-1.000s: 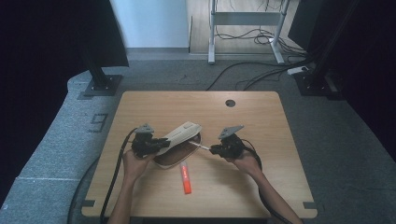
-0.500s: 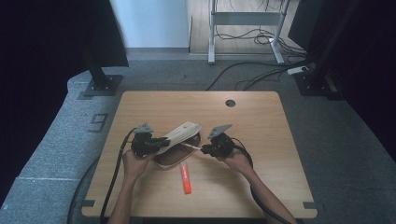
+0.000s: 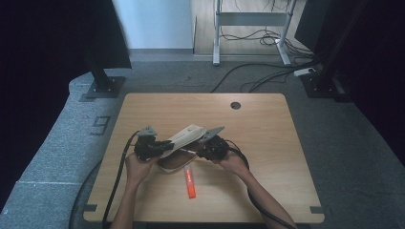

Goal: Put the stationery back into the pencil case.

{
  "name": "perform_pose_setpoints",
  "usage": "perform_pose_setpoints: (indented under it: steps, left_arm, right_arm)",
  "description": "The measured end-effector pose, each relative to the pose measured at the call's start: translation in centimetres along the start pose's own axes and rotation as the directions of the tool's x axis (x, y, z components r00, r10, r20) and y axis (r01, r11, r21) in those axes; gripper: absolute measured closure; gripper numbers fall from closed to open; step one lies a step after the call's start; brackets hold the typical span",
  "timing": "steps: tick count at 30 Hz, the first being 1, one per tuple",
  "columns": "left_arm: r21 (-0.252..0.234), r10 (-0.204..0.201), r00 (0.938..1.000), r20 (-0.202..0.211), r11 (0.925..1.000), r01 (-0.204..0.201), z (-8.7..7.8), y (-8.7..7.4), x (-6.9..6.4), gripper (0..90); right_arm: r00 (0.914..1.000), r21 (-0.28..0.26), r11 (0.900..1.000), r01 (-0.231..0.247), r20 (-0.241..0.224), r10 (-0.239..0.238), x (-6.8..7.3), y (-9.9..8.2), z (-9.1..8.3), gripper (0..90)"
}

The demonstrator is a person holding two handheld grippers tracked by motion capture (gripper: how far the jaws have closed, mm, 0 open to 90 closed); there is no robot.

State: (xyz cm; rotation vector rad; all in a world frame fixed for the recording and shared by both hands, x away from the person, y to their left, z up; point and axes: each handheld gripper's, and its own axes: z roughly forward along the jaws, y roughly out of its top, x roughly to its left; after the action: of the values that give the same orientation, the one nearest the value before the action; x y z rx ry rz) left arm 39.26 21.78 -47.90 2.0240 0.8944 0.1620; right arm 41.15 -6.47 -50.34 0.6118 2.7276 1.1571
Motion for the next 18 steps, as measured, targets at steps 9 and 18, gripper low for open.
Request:
perform_pose_setpoints:
  steps: [9, 18]
  left_arm:
    - [-0.003, -0.004, 1.0000, 0.007, 1.0000, 0.004, -0.1, 0.0, 0.0, 77.4]
    - [-0.001, -0.006, 0.9999, 0.014, 1.0000, 0.006, 0.0, 0.0, 0.0, 77.4]
  right_arm:
    - [0.9995, 0.008, 0.9995, 0.032, -0.006, -0.032, 0.2, 1.5, 1.7, 78.9]
    - [0.9992, 0.020, 0.9990, 0.040, -0.010, -0.040, -0.2, 2.1, 3.2, 78.8]
